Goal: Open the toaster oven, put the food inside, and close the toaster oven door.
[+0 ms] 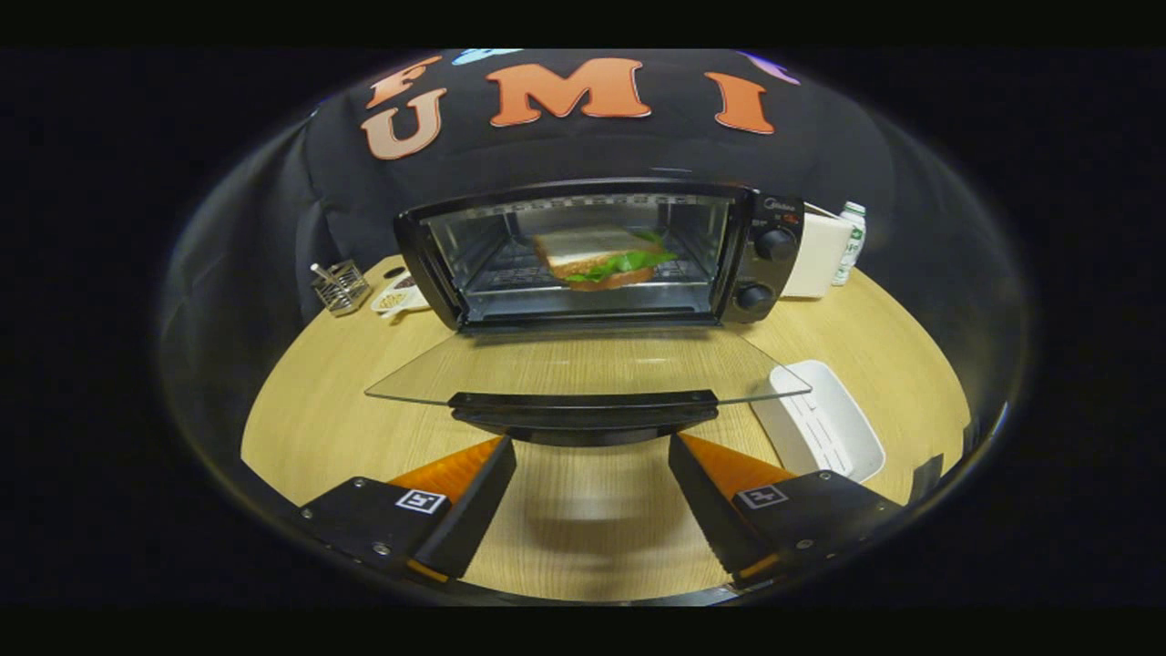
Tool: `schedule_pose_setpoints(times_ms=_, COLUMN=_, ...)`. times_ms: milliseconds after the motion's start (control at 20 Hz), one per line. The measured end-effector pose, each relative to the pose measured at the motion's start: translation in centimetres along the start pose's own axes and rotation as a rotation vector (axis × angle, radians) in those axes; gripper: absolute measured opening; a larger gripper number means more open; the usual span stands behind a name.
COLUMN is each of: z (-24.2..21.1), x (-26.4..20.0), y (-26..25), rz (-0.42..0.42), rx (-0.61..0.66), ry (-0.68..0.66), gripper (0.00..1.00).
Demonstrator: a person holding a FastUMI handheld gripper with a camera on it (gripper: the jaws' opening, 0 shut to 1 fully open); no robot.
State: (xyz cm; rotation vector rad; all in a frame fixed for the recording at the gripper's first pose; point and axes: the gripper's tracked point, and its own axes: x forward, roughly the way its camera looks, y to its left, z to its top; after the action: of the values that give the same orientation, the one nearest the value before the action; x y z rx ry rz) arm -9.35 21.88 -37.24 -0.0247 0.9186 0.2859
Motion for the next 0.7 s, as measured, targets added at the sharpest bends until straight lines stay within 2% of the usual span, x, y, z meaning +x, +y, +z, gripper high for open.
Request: schedule_pose_setpoints(times_ms=700, z=8.6, x=-0.9, y=0.2, rz=0.030, rx=0.051, ry=-0.092, gripper=1.00)
